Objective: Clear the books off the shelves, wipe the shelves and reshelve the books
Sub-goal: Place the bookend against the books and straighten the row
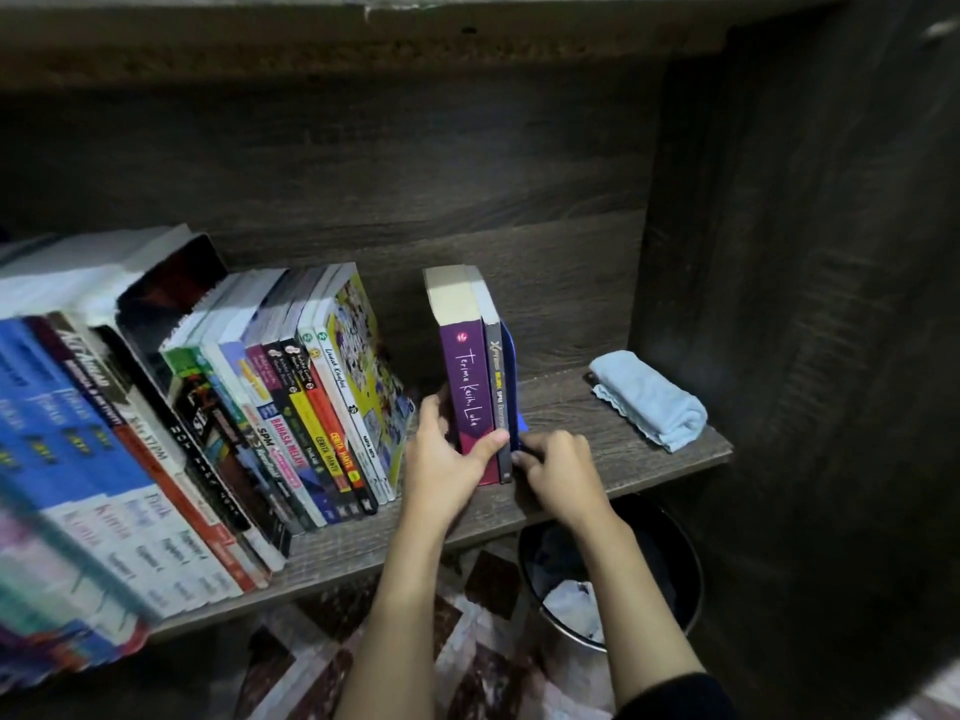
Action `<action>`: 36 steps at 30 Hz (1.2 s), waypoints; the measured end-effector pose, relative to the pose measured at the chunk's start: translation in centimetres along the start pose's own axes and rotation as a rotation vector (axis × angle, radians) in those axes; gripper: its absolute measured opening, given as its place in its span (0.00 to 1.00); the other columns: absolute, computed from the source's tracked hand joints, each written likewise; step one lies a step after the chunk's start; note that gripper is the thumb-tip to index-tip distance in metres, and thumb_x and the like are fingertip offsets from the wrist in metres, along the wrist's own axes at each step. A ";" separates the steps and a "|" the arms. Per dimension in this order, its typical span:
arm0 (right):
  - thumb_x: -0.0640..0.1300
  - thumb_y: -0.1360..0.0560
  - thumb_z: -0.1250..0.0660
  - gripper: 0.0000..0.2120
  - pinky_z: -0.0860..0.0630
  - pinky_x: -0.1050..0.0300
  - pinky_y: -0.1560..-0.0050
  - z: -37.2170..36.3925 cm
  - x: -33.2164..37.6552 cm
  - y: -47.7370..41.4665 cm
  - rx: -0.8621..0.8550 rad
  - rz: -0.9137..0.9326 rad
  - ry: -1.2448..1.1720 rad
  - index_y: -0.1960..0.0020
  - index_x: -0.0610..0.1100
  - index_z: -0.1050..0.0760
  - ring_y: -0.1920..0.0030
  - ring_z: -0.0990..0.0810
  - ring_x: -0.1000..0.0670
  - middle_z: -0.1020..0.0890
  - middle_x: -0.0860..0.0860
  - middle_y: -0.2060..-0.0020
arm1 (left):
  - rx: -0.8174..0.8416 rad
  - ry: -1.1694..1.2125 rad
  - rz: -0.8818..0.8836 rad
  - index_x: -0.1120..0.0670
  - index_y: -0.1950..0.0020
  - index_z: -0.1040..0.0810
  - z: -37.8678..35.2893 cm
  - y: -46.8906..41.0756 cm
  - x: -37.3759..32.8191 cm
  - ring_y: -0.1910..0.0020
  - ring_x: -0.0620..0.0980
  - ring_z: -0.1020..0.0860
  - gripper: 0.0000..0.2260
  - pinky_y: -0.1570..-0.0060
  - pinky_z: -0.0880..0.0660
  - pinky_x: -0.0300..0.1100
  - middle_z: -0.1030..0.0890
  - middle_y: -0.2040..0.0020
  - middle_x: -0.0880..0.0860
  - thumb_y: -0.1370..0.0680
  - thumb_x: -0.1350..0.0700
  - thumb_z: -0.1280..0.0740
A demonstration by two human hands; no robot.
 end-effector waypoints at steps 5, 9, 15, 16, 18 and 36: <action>0.40 0.24 0.34 0.12 0.32 0.60 0.48 0.0 -0.4 0.0 0.031 0.033 -0.011 0.42 0.42 0.19 0.42 0.22 0.42 0.18 0.38 0.47 | -0.014 0.162 -0.015 0.54 0.36 0.31 -0.4 -0.2 0.6 0.53 0.47 0.17 0.30 0.47 0.22 0.54 0.18 0.51 0.47 0.34 0.58 0.22; 0.38 0.24 0.35 0.14 0.33 0.65 0.48 0.2 -0.5 -0.1 0.054 0.042 -0.007 0.40 0.43 0.20 0.39 0.22 0.45 0.18 0.41 0.45 | -0.024 0.162 -0.013 0.54 0.35 0.31 -1.0 0.0 0.6 0.52 0.48 0.18 0.30 0.46 0.23 0.54 0.19 0.50 0.46 0.33 0.57 0.23; 0.36 0.25 0.37 0.14 0.32 0.60 0.48 1.0 0.4 0.7 0.054 0.058 0.008 0.42 0.42 0.19 0.42 0.23 0.40 0.18 0.38 0.48 | -0.091 0.060 -0.035 0.51 0.36 0.30 -1.2 0.3 0.4 0.51 0.49 0.18 0.29 0.49 0.22 0.53 0.18 0.49 0.44 0.33 0.51 0.23; 0.36 0.26 0.36 0.14 0.33 0.60 0.48 1.1 0.6 0.8 0.053 0.057 0.004 0.43 0.42 0.19 0.43 0.22 0.40 0.17 0.38 0.49 | -0.108 0.042 -0.038 0.52 0.36 0.30 -1.3 0.4 0.2 0.51 0.50 0.18 0.28 0.49 0.23 0.52 0.18 0.50 0.45 0.33 0.51 0.23; 0.36 0.26 0.36 0.14 0.33 0.61 0.49 1.1 0.8 1.1 0.051 0.042 -0.008 0.44 0.43 0.19 0.43 0.22 0.41 0.17 0.39 0.50 | -0.122 0.027 -0.053 0.53 0.36 0.30 -1.3 0.3 0.1 0.50 0.50 0.18 0.28 0.48 0.23 0.52 0.17 0.48 0.47 0.33 0.51 0.23; 0.40 0.24 0.35 0.14 0.31 0.58 0.49 0.1 1.2 1.2 0.031 -0.024 -0.091 0.39 0.44 0.22 0.42 0.22 0.42 0.17 0.41 0.48 | 0.067 0.062 -0.056 0.52 0.36 0.29 0.3 0.5 -0.8 0.56 0.33 0.21 0.26 0.50 0.24 0.34 0.22 0.50 0.40 0.31 0.56 0.23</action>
Point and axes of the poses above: each hand's wrist, its own y-axis away from the middle knuckle, its own z-axis out of the back of the hand, x = y × z, the point moved 4 cm from there along -y, towards the middle knuckle
